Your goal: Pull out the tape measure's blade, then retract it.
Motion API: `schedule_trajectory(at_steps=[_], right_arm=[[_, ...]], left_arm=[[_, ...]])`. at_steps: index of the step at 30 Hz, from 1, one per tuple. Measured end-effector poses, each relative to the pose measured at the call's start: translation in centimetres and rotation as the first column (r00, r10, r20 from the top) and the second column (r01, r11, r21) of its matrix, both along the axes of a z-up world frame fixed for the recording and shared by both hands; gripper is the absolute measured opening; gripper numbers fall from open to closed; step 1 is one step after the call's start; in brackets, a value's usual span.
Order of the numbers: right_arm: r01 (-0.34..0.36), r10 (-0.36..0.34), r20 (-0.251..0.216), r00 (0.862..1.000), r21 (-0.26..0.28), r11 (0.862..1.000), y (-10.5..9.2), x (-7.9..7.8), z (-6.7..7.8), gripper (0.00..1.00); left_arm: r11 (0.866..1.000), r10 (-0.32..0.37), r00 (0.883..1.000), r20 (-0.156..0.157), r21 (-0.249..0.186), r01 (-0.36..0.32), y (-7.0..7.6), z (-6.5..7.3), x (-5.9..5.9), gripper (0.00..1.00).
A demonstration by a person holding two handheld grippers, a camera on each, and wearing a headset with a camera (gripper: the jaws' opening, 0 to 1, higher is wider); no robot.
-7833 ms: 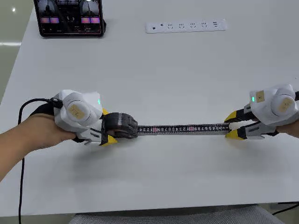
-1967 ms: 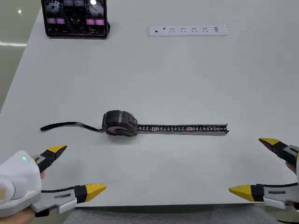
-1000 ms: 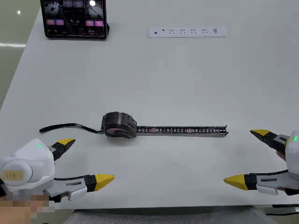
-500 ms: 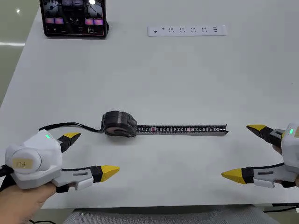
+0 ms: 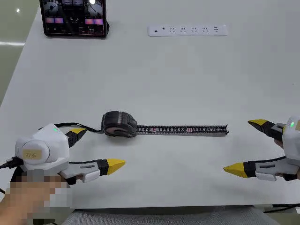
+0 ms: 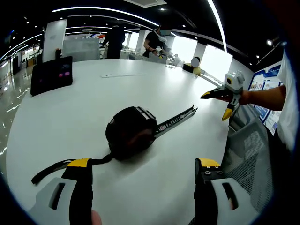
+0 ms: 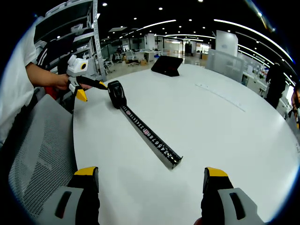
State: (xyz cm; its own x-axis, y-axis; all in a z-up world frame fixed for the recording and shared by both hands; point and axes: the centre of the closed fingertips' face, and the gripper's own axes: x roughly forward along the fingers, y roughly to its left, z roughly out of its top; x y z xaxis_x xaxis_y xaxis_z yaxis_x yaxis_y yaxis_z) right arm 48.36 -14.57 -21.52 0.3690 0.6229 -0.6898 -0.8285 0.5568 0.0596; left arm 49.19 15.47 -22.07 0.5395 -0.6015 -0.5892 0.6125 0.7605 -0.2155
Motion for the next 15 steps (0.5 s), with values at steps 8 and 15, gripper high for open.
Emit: schedule_trajectory(at_steps=[8,15], right_arm=[[-0.002,0.002,0.004,1.000,-0.006,1.000,-0.2,0.5,-0.1,0.91],[0.012,-0.012,0.006,1.000,-0.006,1.000,-0.7,1.0,-0.2,0.90]], left_arm=[[1.000,-0.002,1.000,0.002,-0.013,0.002,-0.8,0.2,0.9,0.87],[1.000,0.000,1.000,0.002,-0.031,0.000,-1.4,0.1,1.5,0.87]])
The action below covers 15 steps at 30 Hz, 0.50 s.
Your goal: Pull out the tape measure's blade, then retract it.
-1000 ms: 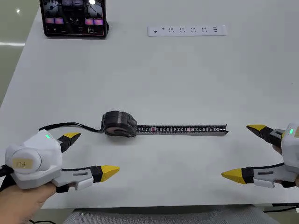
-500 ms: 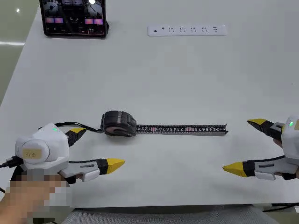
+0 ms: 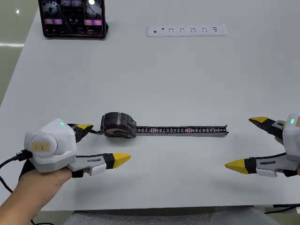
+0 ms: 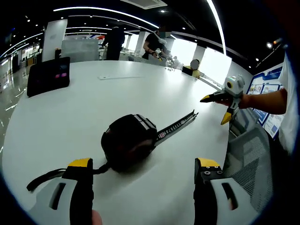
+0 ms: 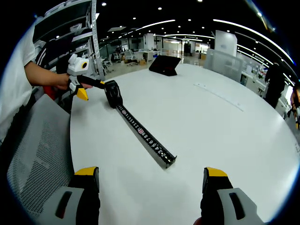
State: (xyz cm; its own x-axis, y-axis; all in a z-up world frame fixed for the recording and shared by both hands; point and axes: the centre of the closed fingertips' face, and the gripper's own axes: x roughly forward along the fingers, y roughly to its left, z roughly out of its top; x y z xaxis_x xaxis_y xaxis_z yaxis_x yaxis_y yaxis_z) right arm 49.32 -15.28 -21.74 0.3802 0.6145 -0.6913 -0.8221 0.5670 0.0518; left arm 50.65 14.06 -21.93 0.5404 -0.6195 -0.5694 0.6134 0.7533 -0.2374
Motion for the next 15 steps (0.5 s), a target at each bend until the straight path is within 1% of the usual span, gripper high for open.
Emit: schedule_trajectory(at_steps=[6,10,15], right_arm=[[0.017,-0.017,0.005,1.000,0.000,1.000,-0.5,0.4,0.0,0.90],[0.021,-0.021,0.003,1.000,-0.002,1.000,-0.6,0.4,-0.1,0.90],[0.019,-0.019,0.000,1.000,-0.005,1.000,-0.5,0.3,-0.2,0.90]], left_arm=[[1.000,-0.005,1.000,-0.001,-0.013,0.005,-0.7,-0.1,0.2,0.86],[1.000,-0.003,1.000,-0.005,-0.019,0.003,-1.0,-0.1,0.2,0.86],[1.000,0.003,1.000,0.000,-0.030,-0.003,-1.4,0.1,0.3,0.86]])
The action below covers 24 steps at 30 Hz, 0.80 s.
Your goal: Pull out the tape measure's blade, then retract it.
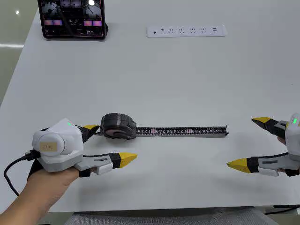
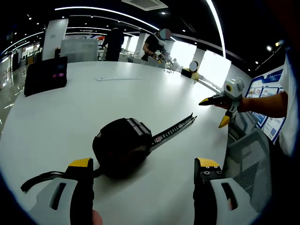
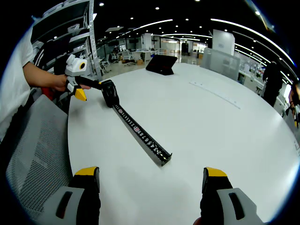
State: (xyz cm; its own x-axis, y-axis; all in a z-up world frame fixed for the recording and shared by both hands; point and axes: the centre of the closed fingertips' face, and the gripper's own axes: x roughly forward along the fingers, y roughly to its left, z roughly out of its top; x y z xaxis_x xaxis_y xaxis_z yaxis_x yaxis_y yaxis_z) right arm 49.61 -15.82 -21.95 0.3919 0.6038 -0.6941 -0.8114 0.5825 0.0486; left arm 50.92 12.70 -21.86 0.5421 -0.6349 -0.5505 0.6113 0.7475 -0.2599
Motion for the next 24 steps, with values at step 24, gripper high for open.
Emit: schedule_trajectory(at_steps=[24], right_arm=[[-0.091,0.090,-0.029,0.995,-0.019,0.996,0.41,0.37,-0.56,0.75]], left_arm=[[0.995,0.094,0.996,0.002,-0.018,-0.094,-0.87,0.15,0.56,0.87]])
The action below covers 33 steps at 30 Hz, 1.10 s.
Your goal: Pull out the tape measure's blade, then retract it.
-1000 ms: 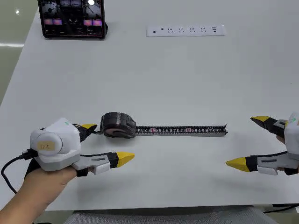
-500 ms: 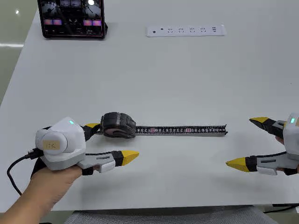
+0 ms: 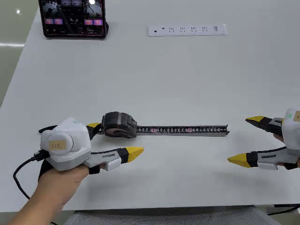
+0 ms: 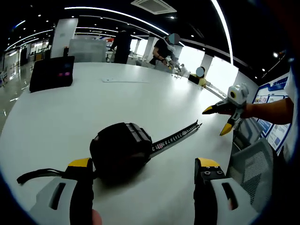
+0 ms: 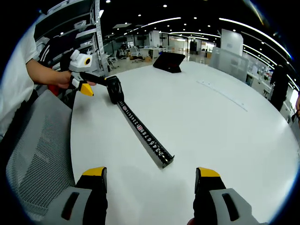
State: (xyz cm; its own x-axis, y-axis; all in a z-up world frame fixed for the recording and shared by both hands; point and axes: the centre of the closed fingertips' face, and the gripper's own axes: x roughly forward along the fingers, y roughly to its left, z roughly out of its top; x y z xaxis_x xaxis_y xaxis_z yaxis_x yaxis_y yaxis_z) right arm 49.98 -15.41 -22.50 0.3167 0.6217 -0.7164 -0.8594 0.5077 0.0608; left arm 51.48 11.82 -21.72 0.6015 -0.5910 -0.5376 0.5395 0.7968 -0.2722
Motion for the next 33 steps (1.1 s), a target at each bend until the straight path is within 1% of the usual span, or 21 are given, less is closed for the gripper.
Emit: schedule_trajectory(at_steps=[1,3,4,6,9,10,13,16,18,19,24,26,27,28,29,32,33], right_arm=[[-0.007,0.007,-0.003,1.000,-0.002,1.000,0.1,0.1,0.0,0.73],[-0.021,0.021,-0.005,1.000,-0.009,1.000,0.2,0.3,-0.1,0.71],[-0.031,0.030,-0.008,1.000,-0.013,0.999,0.2,0.4,-0.2,0.70],[-0.042,0.042,-0.013,0.999,-0.020,0.999,0.1,0.6,-0.3,0.69],[-0.064,0.064,-0.021,0.998,-0.028,0.998,0.1,0.9,-0.5,0.65],[-0.068,0.067,-0.020,0.998,-0.032,0.997,0.0,1.0,-0.5,0.65],[-0.081,0.080,-0.022,0.997,-0.037,0.996,0.0,1.3,-0.6,0.63],[-0.089,0.088,-0.025,0.996,-0.040,0.995,0.0,1.6,-0.7,0.62],[-0.097,0.096,-0.022,0.995,-0.041,0.994,0.0,1.8,-0.7,0.60],[-0.101,0.100,-0.022,0.995,-0.040,0.994,0.0,2.0,-0.8,0.59],[-0.120,0.119,-0.027,0.993,-0.047,0.992,0.0,2.4,-1.2,0.56],[-0.125,0.124,-0.030,0.992,-0.050,0.991,0.0,2.5,-1.3,0.55],[-0.130,0.128,-0.033,0.991,-0.053,0.990,0.0,2.5,-1.4,0.54],[-0.134,0.132,-0.033,0.991,-0.053,0.990,0.0,2.5,-1.4,0.53],[-0.138,0.136,-0.037,0.990,-0.051,0.989,0.0,2.6,-1.5,0.52],[-0.159,0.157,-0.043,0.987,-0.056,0.986,0.1,2.7,-1.6,0.47],[-0.160,0.158,-0.047,0.986,-0.053,0.986,0.1,2.7,-1.6,0.46]], left_arm=[[1.000,0.007,1.000,0.002,0.009,-0.007,0.0,-0.1,0.1,0.86],[1.000,0.018,1.000,0.002,0.012,-0.019,-0.1,-0.1,0.2,0.86],[0.999,0.031,1.000,0.003,0.017,-0.031,0.1,-0.2,0.3,0.86],[0.999,0.044,0.999,0.002,0.009,-0.044,0.1,-0.2,0.4,0.87],[0.998,0.068,0.998,0.010,0.010,-0.068,0.1,-0.2,0.6,0.86],[0.997,0.071,0.997,0.007,0.005,-0.071,0.1,-0.2,0.7,0.87],[0.996,0.090,0.996,0.004,0.011,-0.090,0.3,-0.3,0.9,0.84],[0.992,0.123,0.992,0.001,-0.007,-0.123,0.3,-0.2,1.1,0.83],[0.992,0.125,0.992,0.003,-0.007,-0.125,0.1,-0.2,1.1,0.84],[0.991,0.133,0.991,0.006,-0.003,-0.133,0.2,-0.3,1.1,0.83],[0.982,0.187,0.982,0.001,-0.016,-0.187,0.3,-0.3,1.6,0.82],[0.980,0.198,0.980,0.003,-0.007,-0.198,0.3,-0.4,1.7,0.81],[0.976,0.216,0.976,-0.004,-0.023,-0.216,0.2,-0.3,1.8,0.82],[0.975,0.221,0.975,-0.005,-0.015,-0.221,0.2,-0.3,1.8,0.82],[0.977,0.215,0.977,-0.003,0.005,-0.215,0.0,-0.4,1.8,0.82],[0.970,0.242,0.970,-0.004,0.001,-0.242,0.2,-0.5,2.0,0.82],[0.969,0.246,0.969,-0.003,0.008,-0.246,0.2,-0.6,2.1,0.81]])
